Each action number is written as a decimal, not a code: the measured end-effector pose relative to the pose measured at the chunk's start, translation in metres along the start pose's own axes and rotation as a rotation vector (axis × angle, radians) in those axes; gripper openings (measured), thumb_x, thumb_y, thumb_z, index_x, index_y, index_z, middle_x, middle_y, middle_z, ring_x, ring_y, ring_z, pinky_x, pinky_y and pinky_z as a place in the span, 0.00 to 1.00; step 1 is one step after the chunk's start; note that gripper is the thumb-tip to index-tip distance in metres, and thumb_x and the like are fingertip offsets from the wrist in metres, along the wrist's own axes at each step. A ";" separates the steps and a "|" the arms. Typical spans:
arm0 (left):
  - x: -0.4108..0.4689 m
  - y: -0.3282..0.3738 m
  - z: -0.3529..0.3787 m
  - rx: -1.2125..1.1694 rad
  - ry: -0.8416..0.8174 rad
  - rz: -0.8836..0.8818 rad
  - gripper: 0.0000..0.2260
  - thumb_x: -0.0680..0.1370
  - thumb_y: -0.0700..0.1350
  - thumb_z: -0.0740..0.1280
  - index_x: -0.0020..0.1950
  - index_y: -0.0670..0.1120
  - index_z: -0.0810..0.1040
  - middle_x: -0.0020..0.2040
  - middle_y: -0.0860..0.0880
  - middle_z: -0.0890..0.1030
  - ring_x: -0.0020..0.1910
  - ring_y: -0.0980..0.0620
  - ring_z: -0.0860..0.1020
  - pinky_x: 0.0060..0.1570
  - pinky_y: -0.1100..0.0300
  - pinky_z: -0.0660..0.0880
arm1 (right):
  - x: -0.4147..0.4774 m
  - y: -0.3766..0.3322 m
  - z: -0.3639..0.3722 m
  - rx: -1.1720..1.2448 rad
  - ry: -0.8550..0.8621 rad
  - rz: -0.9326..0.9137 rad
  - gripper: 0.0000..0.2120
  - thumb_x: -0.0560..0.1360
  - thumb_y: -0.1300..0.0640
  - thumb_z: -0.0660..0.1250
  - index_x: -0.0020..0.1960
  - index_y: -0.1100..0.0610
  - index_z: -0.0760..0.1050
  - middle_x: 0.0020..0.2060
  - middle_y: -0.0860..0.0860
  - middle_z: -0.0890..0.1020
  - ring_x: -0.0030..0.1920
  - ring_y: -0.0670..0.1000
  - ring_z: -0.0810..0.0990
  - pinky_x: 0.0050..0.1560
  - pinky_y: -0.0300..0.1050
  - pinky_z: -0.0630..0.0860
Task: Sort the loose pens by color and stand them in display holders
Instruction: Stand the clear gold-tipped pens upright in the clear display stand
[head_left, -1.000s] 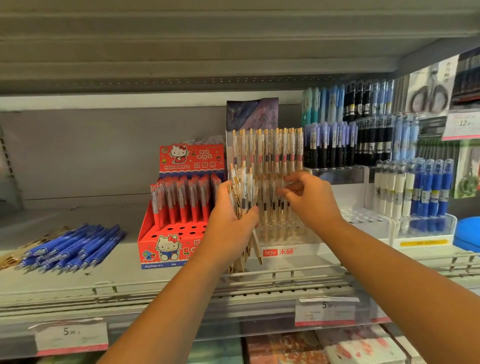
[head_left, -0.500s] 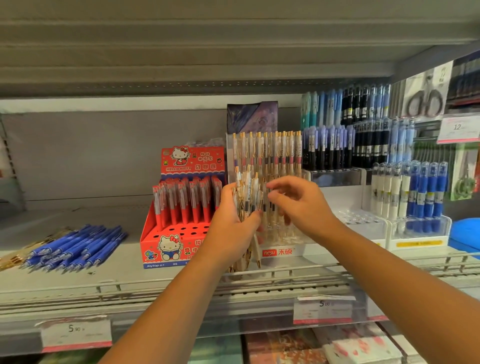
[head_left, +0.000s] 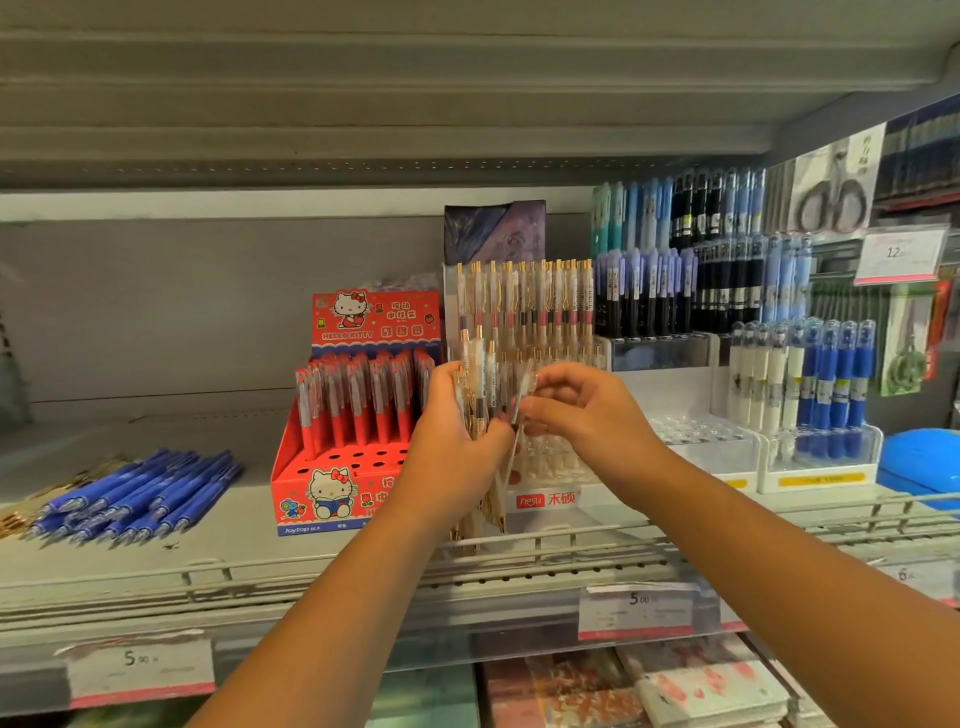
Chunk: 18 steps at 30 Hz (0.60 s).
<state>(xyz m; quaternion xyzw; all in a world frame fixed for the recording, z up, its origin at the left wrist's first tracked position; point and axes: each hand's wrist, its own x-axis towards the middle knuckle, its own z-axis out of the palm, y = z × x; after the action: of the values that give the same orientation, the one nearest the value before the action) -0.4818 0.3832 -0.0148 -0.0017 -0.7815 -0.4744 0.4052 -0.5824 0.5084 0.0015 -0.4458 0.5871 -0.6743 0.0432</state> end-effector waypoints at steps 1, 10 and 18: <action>0.000 0.000 0.000 0.001 0.011 -0.011 0.21 0.77 0.42 0.70 0.65 0.56 0.66 0.48 0.63 0.81 0.47 0.66 0.80 0.41 0.72 0.75 | 0.000 -0.001 -0.002 0.049 0.015 0.004 0.06 0.74 0.68 0.70 0.50 0.61 0.79 0.43 0.59 0.85 0.43 0.53 0.85 0.43 0.43 0.81; -0.002 0.004 -0.002 -0.019 -0.001 -0.060 0.20 0.79 0.41 0.66 0.65 0.59 0.66 0.49 0.60 0.80 0.47 0.55 0.82 0.50 0.50 0.81 | 0.013 -0.014 -0.028 0.136 0.220 -0.076 0.15 0.77 0.69 0.66 0.59 0.54 0.73 0.41 0.54 0.84 0.43 0.56 0.86 0.40 0.47 0.82; -0.004 0.007 -0.002 -0.034 -0.026 -0.111 0.21 0.80 0.42 0.66 0.66 0.61 0.64 0.52 0.60 0.79 0.51 0.49 0.82 0.53 0.45 0.80 | 0.033 -0.020 -0.043 -0.098 0.347 -0.182 0.18 0.77 0.68 0.66 0.54 0.45 0.76 0.44 0.53 0.83 0.43 0.50 0.85 0.39 0.42 0.82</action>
<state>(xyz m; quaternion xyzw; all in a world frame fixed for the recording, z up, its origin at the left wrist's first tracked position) -0.4751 0.3871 -0.0112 0.0288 -0.7775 -0.5093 0.3679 -0.6210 0.5281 0.0401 -0.3757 0.5751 -0.7128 -0.1418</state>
